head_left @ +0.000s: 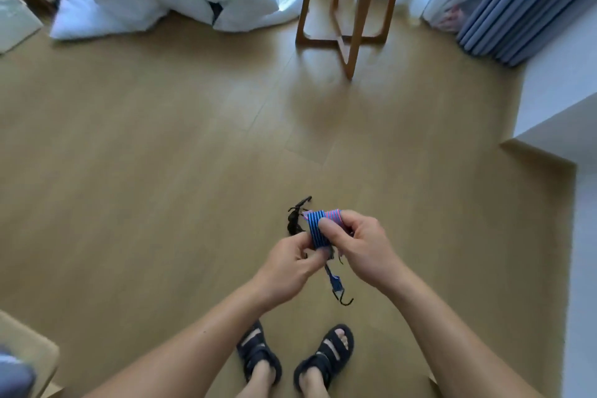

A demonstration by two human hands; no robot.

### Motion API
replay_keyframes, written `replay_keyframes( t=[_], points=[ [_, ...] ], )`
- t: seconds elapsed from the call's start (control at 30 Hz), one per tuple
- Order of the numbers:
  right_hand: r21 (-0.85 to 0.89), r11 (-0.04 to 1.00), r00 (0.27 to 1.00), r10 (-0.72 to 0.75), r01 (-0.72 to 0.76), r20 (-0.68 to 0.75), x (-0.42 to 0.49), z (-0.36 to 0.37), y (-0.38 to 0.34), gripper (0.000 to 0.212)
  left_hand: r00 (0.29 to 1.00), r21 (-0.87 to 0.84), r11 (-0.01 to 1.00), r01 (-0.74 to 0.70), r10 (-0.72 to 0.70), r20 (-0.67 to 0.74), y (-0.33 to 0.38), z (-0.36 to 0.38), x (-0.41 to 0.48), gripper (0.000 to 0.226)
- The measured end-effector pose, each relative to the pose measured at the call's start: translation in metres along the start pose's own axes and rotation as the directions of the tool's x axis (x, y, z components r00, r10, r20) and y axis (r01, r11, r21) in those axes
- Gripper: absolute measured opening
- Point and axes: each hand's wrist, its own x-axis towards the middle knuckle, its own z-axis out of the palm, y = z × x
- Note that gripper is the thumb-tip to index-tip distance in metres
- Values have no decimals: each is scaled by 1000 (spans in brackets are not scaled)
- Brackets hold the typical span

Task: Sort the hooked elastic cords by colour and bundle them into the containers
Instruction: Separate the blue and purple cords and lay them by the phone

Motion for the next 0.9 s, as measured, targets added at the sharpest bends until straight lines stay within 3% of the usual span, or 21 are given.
replay_keyframes(
  t=[0.2, 0.37, 0.53, 0.73, 0.8, 0.9],
  points=[
    [153, 986, 988, 88, -69, -125, -54, -38, -60, 28, 994, -42, 994, -104, 102, -29, 63, 7, -55, 31],
    [128, 989, 981, 91, -69, -171, -101, -71, -83, 27, 989, 51, 989, -139, 141, -37, 105, 8, -86, 9],
    [47, 999, 984, 24, -16, -179, -140, -101, -97, 15, 983, 90, 979, -181, 179, 36, 144, 16, -103, 30],
    [257, 965, 980, -4, 57, -200, -185, -117, -109, 17, 958, 115, 952, -285, 283, 38, 175, 26, -117, 28],
    [321, 945, 969, 18, 64, -245, -194, -120, -109, 22, 947, 105, 942, -318, 310, 84, 187, 29, -123, 26],
    [417, 905, 959, 38, 86, -280, -203, -119, -115, 13, 923, 70, 929, -364, 350, 157, 204, 32, -129, 33]
  ],
)
